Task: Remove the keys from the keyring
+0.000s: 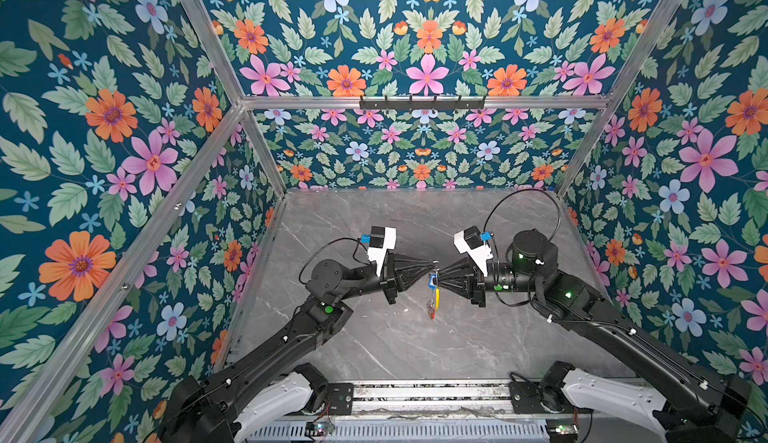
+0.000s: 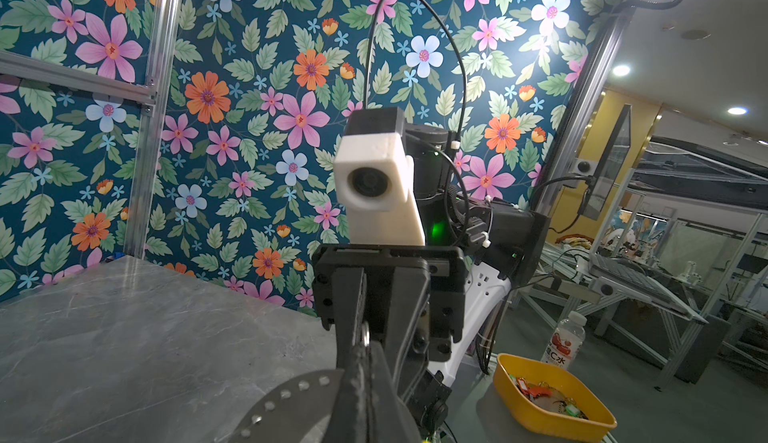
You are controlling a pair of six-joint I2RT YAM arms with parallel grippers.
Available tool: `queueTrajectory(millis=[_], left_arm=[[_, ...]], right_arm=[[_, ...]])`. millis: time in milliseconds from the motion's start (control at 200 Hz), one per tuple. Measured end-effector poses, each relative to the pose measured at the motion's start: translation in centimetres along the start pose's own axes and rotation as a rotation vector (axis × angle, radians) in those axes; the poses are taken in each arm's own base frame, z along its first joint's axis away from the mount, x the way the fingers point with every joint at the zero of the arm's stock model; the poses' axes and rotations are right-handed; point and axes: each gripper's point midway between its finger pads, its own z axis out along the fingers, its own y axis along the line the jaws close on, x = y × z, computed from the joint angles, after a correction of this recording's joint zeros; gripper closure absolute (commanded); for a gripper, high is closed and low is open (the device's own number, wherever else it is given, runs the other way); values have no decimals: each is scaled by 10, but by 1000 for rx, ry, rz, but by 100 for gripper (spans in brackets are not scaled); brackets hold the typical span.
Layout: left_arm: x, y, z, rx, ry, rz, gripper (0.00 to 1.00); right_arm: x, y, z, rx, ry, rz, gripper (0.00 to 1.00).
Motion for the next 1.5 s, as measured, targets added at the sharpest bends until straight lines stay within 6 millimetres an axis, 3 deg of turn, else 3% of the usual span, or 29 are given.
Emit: queueTrajectory(millis=[80, 555, 1225, 1500], left_arm=[[1, -1, 1, 3, 0, -1, 100], [-2, -8, -6, -4, -5, 44, 100], [9, -13, -10, 7, 47, 43, 100], [14, -13, -13, 15, 36, 22, 100]], right_arm=[[0, 1, 0, -8, -5, -3, 100], [-9, 13, -8, -17, 42, -23, 100], [-22, 3, -20, 40, 86, -64, 100], [-11, -5, -15, 39, 121, -40, 100]])
